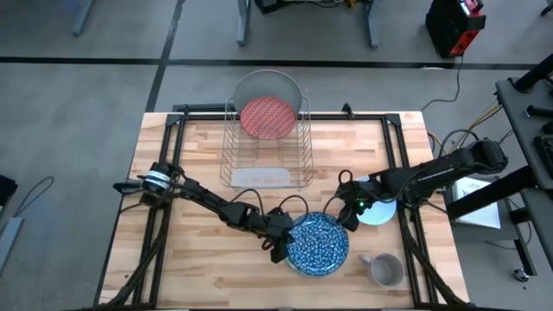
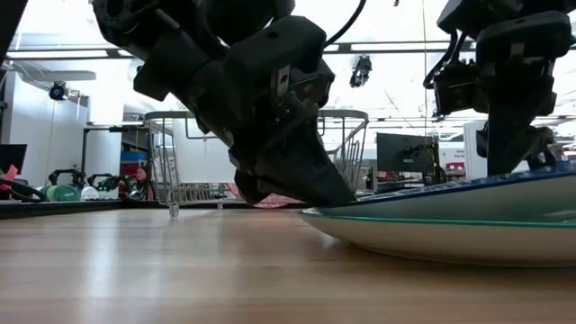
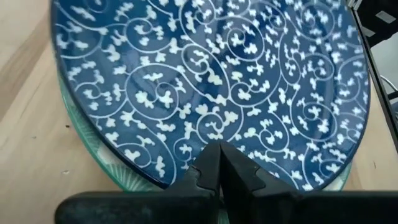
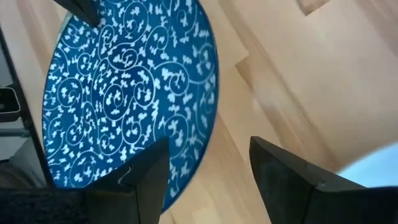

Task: Sort dishes
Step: Put the blue plate into the dish rack

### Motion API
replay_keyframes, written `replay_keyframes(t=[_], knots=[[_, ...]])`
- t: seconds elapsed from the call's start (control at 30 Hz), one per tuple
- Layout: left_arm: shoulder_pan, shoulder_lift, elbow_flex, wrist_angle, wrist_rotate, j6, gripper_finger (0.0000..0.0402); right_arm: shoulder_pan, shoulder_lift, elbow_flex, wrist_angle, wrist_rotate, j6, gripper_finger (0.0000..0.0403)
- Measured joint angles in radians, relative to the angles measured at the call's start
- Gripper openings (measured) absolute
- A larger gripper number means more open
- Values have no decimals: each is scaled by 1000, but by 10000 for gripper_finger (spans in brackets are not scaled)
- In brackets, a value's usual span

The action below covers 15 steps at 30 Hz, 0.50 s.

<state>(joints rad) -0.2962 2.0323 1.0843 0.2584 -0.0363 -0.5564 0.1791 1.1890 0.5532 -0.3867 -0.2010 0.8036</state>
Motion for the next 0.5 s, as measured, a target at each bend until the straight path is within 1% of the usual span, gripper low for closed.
replay_keyframes(t=[0.27,0.4,0.5], knots=[[0,12,0,19,-8,-5,0,5,141,0,154,-90,-8,210],[1,41,0,77,-4,-14,0,5,220,-1,212,-122,-19,209],[1,53,0,115,0,-16,0,4,257,-1,257,-125,-30,205]])
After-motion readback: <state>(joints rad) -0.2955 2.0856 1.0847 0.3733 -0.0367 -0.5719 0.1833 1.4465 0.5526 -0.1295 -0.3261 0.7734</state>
